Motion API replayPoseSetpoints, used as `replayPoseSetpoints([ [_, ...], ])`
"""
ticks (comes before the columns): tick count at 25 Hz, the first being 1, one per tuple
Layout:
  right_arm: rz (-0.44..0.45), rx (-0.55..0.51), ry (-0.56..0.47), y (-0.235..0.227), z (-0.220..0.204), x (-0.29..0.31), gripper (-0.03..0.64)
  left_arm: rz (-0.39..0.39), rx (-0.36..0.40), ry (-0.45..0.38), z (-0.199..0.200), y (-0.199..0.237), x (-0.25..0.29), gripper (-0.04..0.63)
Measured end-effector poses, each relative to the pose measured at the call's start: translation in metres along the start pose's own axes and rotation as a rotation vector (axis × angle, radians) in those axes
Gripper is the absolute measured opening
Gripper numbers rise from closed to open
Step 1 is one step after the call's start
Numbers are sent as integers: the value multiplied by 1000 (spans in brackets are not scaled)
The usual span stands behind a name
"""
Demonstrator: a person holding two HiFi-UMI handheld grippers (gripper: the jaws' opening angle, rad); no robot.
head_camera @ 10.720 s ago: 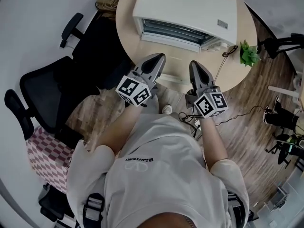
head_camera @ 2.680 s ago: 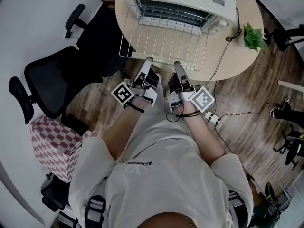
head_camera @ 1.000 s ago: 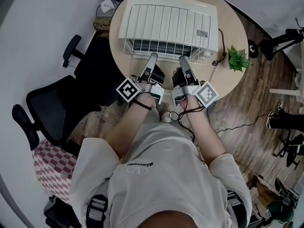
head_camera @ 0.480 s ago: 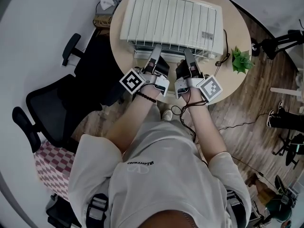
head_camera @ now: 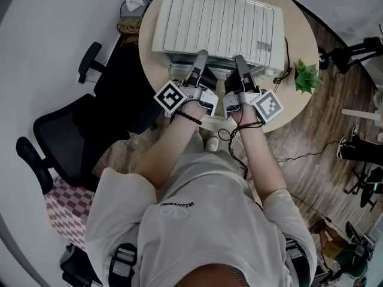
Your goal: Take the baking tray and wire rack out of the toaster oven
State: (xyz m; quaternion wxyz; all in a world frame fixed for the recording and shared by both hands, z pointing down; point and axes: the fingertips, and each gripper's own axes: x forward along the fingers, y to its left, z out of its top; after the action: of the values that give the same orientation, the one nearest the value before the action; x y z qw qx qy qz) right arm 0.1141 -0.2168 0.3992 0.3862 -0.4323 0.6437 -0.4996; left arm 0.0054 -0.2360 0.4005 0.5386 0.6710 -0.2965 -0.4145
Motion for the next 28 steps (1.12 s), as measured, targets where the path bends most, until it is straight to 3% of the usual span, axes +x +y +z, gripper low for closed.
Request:
replayPoseSetpoints([
  [15,-19,24,2,-4,1,3,25,74,28,-54,1,3,1,11],
  [24,-44,64,2,-9,-3,-1,26,107,43,-41,0,6,-2,18],
  [28,-38,70,2,-9,-4,-3,32,78,37,-36,-3,-2,-1,76],
])
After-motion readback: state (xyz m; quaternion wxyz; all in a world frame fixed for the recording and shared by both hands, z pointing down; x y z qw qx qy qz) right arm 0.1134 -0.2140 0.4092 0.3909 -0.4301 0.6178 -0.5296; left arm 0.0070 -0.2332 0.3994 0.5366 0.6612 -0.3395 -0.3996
